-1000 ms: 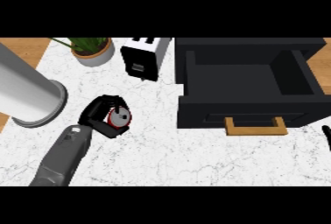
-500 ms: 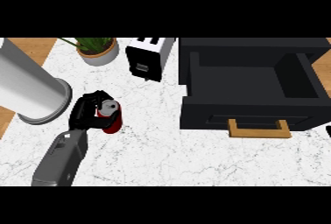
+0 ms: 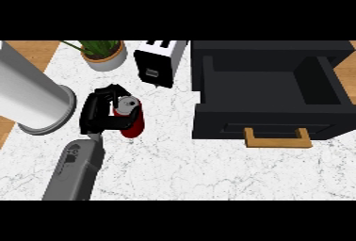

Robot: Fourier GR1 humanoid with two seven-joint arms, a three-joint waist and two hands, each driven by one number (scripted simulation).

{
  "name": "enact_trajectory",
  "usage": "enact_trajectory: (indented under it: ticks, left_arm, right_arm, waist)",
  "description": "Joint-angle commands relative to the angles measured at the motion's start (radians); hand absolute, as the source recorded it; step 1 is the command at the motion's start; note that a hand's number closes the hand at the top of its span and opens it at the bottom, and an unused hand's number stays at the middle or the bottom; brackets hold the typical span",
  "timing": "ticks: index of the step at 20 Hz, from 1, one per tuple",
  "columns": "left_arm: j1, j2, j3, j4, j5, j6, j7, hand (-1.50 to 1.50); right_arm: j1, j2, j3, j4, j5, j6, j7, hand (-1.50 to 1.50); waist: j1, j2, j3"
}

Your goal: Pick up the can, place it into the drawer and close the drawer

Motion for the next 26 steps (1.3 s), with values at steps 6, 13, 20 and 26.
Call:
enact_trajectory:
  ticks: [6,13,20,26]
  left_arm:
    - [-0.062,-0.026,-0.235,-0.35,0.013,0.199,0.36,1.5]
    - [-0.295,-0.027,-0.254,-0.289,-0.028,0.264,0.504,1.5]
    - [-0.476,-0.027,-0.321,-0.205,-0.023,0.366,0.542,1.5]
    - [-0.676,-0.027,-0.388,-0.034,0.039,0.484,0.575,1.5]
  right_arm:
    - [-0.036,-0.004,0.005,0.015,0.019,-0.011,-0.018,-1.5]
    - [-0.045,0.01,0.021,0.021,0.049,-0.015,-0.02,-1.5]
    - [-0.079,0.021,0.058,-0.023,0.08,-0.071,0.035,-1.5]
    - [-0.017,0.01,0.019,0.029,0.038,0.001,-0.032,-1.5]
  waist:
    - [-0.013,0.005,-0.001]
    - [-0.019,0.009,-0.001]
    - [-0.021,0.01,-0.002]
    - [-0.033,0.011,-0.001]
